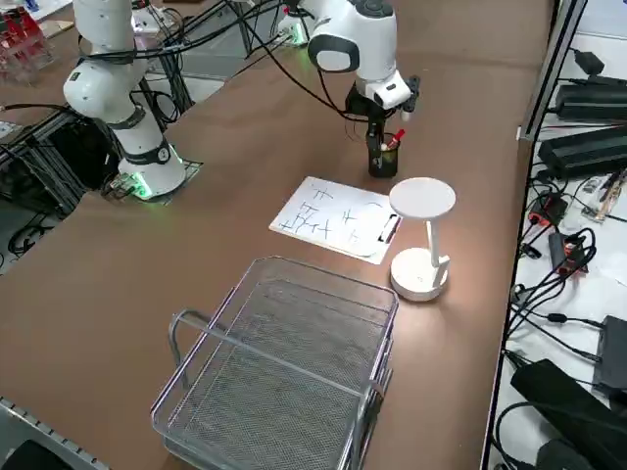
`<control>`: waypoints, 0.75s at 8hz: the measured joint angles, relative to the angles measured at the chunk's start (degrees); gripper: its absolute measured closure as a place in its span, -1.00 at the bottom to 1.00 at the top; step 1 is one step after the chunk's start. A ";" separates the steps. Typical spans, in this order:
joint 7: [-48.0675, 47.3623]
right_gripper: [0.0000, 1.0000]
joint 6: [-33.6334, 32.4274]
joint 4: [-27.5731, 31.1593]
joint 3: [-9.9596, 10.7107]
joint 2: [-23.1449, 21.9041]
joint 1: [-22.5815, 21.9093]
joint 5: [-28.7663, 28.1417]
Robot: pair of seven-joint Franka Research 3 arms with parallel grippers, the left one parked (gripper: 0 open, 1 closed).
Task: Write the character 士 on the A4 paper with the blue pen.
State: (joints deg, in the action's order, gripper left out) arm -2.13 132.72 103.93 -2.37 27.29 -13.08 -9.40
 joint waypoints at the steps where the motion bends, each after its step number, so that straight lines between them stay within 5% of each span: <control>1: 0.00 0.12 -0.01 0.00 0.00 0.00 0.00 -0.01; 6: 0.08 0.20 -0.01 -0.06 0.02 0.00 0.00 -0.02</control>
State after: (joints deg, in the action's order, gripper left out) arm -2.05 132.71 103.87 -2.34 27.29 -13.08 -9.42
